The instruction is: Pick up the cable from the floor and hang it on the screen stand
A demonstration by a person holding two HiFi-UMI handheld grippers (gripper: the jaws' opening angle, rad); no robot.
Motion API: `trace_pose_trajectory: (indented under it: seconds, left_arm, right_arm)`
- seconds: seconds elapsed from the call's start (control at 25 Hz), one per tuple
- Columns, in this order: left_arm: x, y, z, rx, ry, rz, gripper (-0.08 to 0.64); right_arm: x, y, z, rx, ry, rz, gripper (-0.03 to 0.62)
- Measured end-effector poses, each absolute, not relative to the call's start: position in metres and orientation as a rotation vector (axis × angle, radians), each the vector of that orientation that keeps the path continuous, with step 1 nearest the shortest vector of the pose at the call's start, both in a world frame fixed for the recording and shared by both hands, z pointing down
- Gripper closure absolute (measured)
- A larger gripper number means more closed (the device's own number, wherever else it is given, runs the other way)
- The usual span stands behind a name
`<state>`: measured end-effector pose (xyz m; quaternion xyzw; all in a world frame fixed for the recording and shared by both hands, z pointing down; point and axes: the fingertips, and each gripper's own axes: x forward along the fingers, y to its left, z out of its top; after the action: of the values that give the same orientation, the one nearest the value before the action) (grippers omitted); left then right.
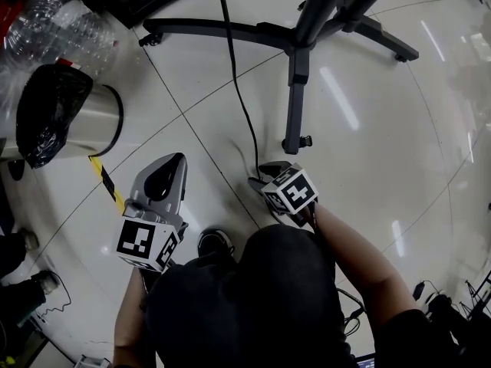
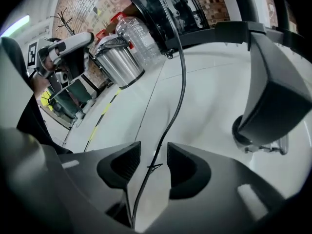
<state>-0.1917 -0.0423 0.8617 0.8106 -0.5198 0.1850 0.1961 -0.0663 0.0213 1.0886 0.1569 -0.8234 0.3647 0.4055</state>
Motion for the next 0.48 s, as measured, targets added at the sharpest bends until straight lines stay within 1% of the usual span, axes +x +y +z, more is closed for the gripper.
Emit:
trace_pose_trajectory:
  seconds: [0.16,0.24,0.36,0.44,0.48]
  left_arm:
    - [-0.192,-0.042,0.862,2.273,-1.456,0.525,0.555]
    - [-0.194,-0.044,0.863,2.305,-1.461,0.498,0.555]
    - [-0.198,-0.043,0.864,2.238,-1.470,0.532,0.555]
    - [-0.200,-0.043,0.864,2.221,-1.485,0.538,0.555]
    - [-0.200,-0.044,0.863,2.224,-1.492,0.538,0.555]
  right_arm:
    - [-0.070,0.023,1.100,0.382,-2.053,0.937,0.421]
    - [-0.069,0.019,1.100,0.399,-2.052,0.936,0.462]
    - [-0.066,0.012,1.096,0.442,-2.061,0.969,0.476]
    - [-0.066,0.010,1.094,0.449,-2.066,0.970,0.533]
    - [-0.066,0.010,1.093,0.442,-2.072,0.969,0.534]
